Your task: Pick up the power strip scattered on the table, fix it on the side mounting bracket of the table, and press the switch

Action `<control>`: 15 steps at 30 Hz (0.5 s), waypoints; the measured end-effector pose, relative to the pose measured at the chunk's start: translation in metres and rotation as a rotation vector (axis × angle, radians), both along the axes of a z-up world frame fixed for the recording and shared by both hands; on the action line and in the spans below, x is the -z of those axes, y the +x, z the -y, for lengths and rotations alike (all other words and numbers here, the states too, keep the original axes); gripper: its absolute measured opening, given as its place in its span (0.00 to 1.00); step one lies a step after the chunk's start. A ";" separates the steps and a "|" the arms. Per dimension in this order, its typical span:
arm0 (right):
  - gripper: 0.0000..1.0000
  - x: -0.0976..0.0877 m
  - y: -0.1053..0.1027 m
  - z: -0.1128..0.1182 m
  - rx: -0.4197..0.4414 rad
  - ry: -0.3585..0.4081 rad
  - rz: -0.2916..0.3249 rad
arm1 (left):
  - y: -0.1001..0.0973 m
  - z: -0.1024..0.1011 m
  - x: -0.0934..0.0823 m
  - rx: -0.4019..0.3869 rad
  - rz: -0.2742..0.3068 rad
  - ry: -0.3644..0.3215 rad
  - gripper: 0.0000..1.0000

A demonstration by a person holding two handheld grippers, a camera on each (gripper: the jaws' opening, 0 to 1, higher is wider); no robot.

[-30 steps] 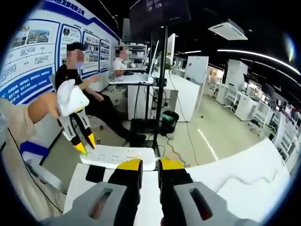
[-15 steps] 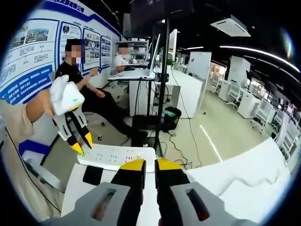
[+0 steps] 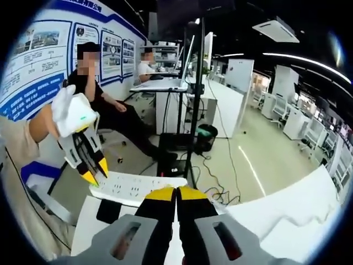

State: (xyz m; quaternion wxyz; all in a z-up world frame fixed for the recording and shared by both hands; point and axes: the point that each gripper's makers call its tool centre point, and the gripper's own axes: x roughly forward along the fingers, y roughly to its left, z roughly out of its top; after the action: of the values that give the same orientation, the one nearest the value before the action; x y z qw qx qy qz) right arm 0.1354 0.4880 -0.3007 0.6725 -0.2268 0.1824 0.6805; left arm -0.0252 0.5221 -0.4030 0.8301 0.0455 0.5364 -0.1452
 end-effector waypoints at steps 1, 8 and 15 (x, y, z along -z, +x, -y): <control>0.00 0.000 -0.001 -0.002 -0.002 -0.002 0.000 | 0.000 0.000 0.000 -0.001 -0.002 0.001 0.24; 0.00 0.004 -0.004 -0.015 -0.027 -0.026 0.010 | 0.000 0.000 0.000 0.001 0.005 -0.002 0.23; 0.00 0.017 -0.008 -0.028 -0.048 -0.064 0.009 | 0.001 0.000 0.000 0.002 0.003 0.002 0.23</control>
State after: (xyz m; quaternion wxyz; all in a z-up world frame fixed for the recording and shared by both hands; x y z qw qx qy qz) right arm 0.1277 0.5158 -0.3176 0.6491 -0.2553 0.1956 0.6893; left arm -0.0246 0.5216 -0.4028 0.8306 0.0473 0.5355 -0.1455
